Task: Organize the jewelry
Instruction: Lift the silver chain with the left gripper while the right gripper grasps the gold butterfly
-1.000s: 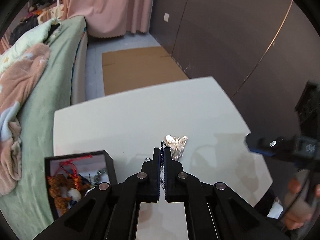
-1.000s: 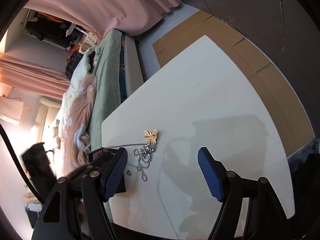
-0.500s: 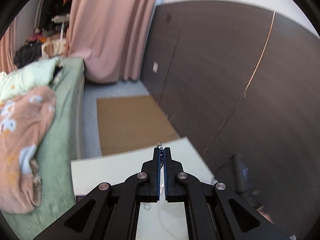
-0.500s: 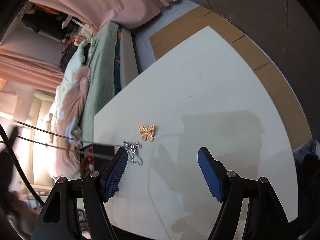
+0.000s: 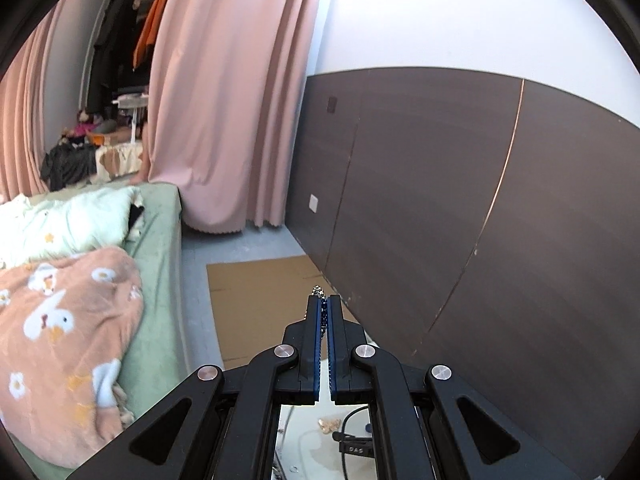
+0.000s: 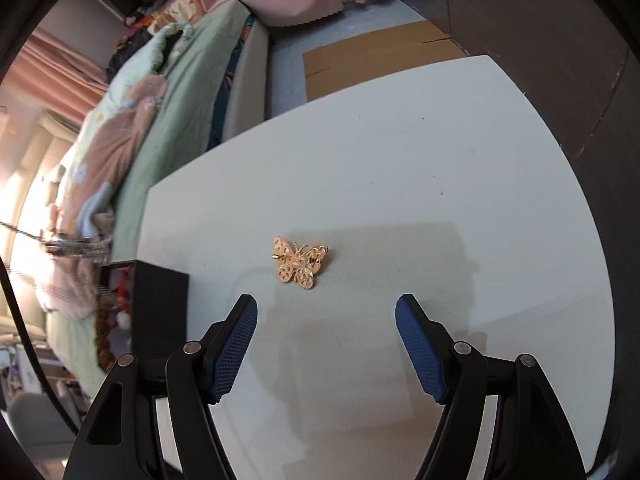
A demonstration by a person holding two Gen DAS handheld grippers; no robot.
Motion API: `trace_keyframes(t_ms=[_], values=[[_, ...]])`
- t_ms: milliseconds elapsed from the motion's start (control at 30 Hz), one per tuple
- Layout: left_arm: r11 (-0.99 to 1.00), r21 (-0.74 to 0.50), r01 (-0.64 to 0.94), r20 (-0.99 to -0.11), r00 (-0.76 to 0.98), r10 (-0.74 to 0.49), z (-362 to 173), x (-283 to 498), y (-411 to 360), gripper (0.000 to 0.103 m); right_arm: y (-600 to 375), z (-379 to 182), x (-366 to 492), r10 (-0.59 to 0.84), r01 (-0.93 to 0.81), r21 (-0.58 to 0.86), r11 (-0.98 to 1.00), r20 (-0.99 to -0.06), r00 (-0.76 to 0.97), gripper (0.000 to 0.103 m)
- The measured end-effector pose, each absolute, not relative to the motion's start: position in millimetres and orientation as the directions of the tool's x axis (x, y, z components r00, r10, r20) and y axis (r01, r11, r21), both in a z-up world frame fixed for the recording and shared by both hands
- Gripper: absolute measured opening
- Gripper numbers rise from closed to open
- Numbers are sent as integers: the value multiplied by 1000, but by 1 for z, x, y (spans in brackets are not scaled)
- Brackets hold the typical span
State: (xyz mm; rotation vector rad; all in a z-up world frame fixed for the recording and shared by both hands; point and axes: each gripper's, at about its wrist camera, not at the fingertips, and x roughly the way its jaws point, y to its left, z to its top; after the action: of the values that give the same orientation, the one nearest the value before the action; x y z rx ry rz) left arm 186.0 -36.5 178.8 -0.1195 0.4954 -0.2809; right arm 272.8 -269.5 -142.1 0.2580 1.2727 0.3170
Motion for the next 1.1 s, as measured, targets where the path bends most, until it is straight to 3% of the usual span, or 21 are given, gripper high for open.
trace_keyframes(t_ms=[433, 533, 600, 633, 667, 1100], values=[[960, -182, 212, -424, 864, -271, 188, 170, -9, 2, -224, -145, 275, 119, -94, 91, 991, -926, 359, 73], [959, -199, 202, -432, 860, -271, 182, 168, -3, 2, -215, -145, 271, 45, -116, 1, 993, -926, 375, 66], [958, -206, 198, -439, 857, -271, 177, 167, -1, 2, -213, -141, 267, 52, -139, -2, 990, -921, 387, 50], [958, -211, 196, -445, 853, -273, 174, 166, 1, 2, -212, -140, 265, 60, -153, 0, 988, -920, 387, 33], [957, -215, 195, -449, 850, -274, 171, 166, 1, 2, -211, -138, 263, 67, -171, 0, 985, -920, 386, 29], [957, -272, 103, -575, 780, -247, 105, 177, 16, 2, -227, -103, 257, 244, -174, 185, 967, -868, 433, 28]])
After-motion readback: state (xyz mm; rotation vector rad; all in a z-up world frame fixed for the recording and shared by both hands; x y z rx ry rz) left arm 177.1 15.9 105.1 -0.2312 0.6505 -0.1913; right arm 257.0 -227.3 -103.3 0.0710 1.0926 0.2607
